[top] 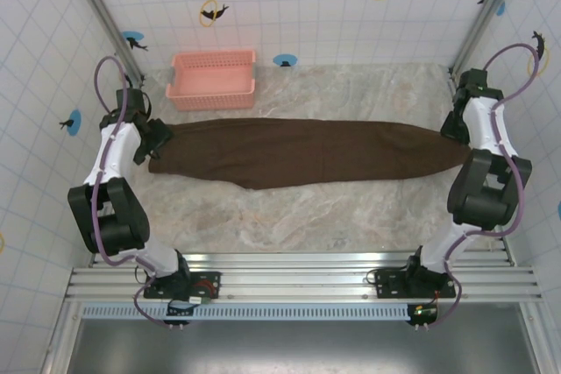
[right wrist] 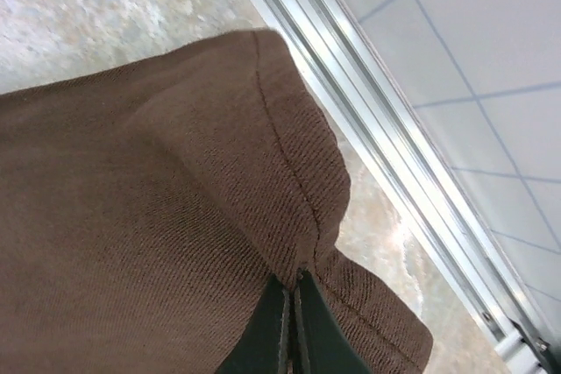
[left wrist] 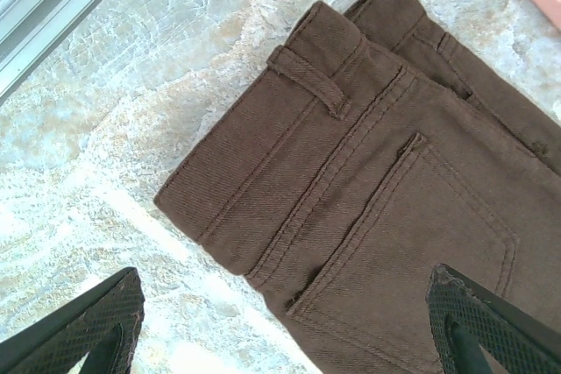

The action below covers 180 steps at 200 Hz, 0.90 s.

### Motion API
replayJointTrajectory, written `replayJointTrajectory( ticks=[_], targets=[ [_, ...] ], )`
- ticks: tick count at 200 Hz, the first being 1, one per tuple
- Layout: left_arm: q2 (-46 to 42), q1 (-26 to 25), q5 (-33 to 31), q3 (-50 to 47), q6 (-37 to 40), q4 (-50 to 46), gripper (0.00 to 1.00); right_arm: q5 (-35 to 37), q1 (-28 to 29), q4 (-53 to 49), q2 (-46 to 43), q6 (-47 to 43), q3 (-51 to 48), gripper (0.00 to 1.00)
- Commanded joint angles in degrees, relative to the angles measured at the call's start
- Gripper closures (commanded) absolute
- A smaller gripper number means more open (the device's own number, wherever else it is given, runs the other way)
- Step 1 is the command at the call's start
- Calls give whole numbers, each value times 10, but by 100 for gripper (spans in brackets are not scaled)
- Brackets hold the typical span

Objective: Roll up the long pants

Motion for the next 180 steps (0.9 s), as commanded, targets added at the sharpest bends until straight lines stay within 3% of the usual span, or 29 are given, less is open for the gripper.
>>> replayJointTrajectory(
  ticks=[1,31,74,115,137,180],
  targets=[
    [-8,4,14,19,20,-19,15,83,2,-24,-56,-9,2,100],
    [-8,4,20,18,26,-20,16,171,-2,-52,-100,-18,7,100],
    [-9,4,23,10,34,-20,16,241,-5,-95,-140,-20,36,100],
    [-17,2,36,-5,30,-13,17,215,14,-106,-198,-3,9,100],
    [-19,3,40,-11,31,-8,16,192,90,-92,-224,13,-17,100],
    [-11,2,46,-5,42,-6,16,224,328,-25,-224,44,-14,100]
  ],
)
